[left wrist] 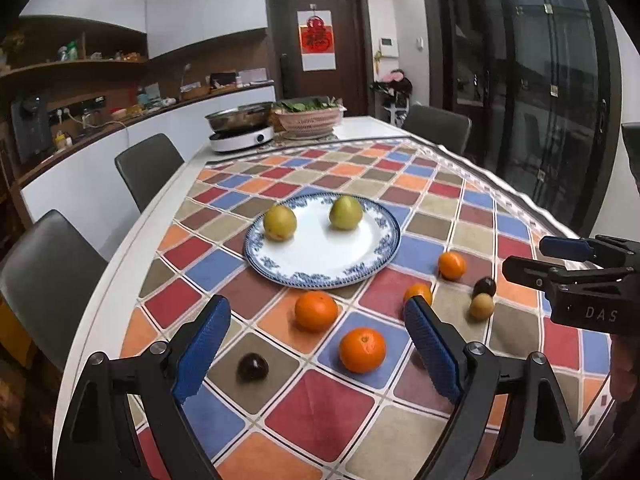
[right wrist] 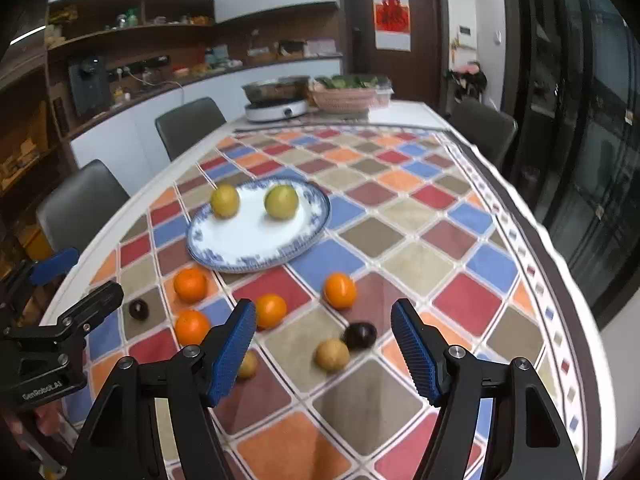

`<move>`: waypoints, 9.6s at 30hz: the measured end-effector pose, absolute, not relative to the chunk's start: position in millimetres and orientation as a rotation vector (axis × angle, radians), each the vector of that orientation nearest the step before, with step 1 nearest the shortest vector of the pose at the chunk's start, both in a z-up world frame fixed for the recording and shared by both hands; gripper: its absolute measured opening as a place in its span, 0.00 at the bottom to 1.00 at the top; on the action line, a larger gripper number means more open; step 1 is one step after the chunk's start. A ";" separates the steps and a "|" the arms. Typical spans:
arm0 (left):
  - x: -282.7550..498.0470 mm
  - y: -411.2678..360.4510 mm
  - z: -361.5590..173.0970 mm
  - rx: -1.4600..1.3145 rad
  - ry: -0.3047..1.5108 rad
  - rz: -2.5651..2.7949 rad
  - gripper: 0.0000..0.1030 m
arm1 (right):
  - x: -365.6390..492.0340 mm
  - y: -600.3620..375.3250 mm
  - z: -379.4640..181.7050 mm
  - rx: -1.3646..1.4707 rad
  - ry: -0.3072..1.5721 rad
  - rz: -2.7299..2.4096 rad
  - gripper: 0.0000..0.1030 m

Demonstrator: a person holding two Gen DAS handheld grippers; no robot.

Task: Organize fruits
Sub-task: 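Withdraw both open tools from the plate toward the loose fruits, then grasp a large orange with the left tool while the right tool grasps a brown kiwi, then carry the orange with the left tool while the right tool carries the kiwi to the plate, then set the orange and kiwi on the plate and open both tools, then withdraw both open tools from the plate toward the remaining fruits, then grasp a dark purple plum with the left tool while the right tool grasps another kiwi, then carry the plum with the left tool while the right tool carries the kiwi to the plate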

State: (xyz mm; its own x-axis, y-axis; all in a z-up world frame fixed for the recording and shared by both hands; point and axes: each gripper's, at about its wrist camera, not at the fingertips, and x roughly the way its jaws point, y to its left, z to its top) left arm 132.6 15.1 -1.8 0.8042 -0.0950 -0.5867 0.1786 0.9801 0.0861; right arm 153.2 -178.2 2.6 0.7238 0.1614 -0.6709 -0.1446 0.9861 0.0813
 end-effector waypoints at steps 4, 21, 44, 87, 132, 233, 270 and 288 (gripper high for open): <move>139.7 10.5 -16.5 0.153 0.656 -0.160 0.87 | 159.4 -184.2 -15.5 0.046 0.805 0.157 0.68; 165.8 6.6 -60.5 0.141 0.791 -0.231 0.82 | 181.0 -183.0 -59.9 0.077 0.941 0.170 0.56; 175.1 -0.8 -73.3 0.100 0.867 -0.323 0.39 | 190.5 -183.2 -73.8 0.108 0.983 0.206 0.29; 202.9 25.3 22.0 0.060 0.682 -0.274 0.39 | 231.6 -130.7 29.3 -0.056 0.753 0.442 0.29; 345.6 43.3 -40.6 0.050 0.967 -0.208 0.51 | 361.0 -97.7 -43.2 -0.031 1.016 0.412 0.34; 182.3 74.1 -70.1 0.127 0.964 -0.210 0.28 | 187.8 -96.8 -71.3 -0.049 1.124 0.305 0.26; 184.4 32.8 32.7 0.076 0.734 -0.223 0.27 | 212.5 -124.7 29.2 -0.056 0.831 0.429 0.26; 255.9 16.2 29.7 0.056 0.759 -0.215 0.27 | 278.6 -124.3 30.1 -0.091 0.843 0.483 0.26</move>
